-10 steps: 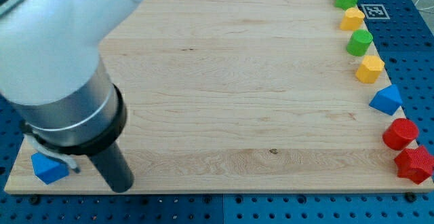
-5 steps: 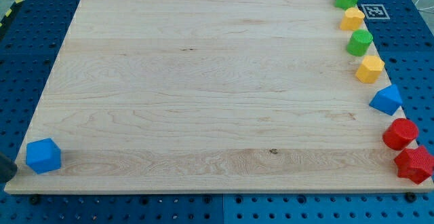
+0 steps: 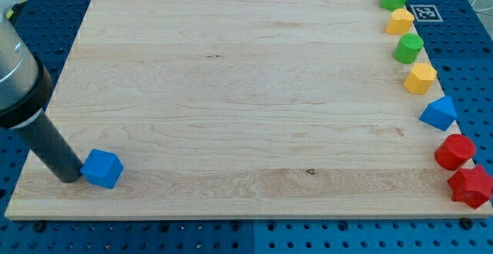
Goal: Push blue cube towards yellow hexagon
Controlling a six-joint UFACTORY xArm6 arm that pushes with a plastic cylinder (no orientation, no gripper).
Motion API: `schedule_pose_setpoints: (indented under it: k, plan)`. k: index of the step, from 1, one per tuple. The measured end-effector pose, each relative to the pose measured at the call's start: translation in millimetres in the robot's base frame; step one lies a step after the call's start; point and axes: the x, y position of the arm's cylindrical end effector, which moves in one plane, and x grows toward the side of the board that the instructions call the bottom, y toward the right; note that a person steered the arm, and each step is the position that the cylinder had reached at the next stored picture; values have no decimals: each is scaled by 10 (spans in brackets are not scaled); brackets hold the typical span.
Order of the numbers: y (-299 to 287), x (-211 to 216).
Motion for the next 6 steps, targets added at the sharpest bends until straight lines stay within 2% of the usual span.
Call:
schedule_pose_setpoints:
  k: [1, 2, 6]
  plan:
    - [158, 97]
    - [451, 7]
    - [1700, -640]
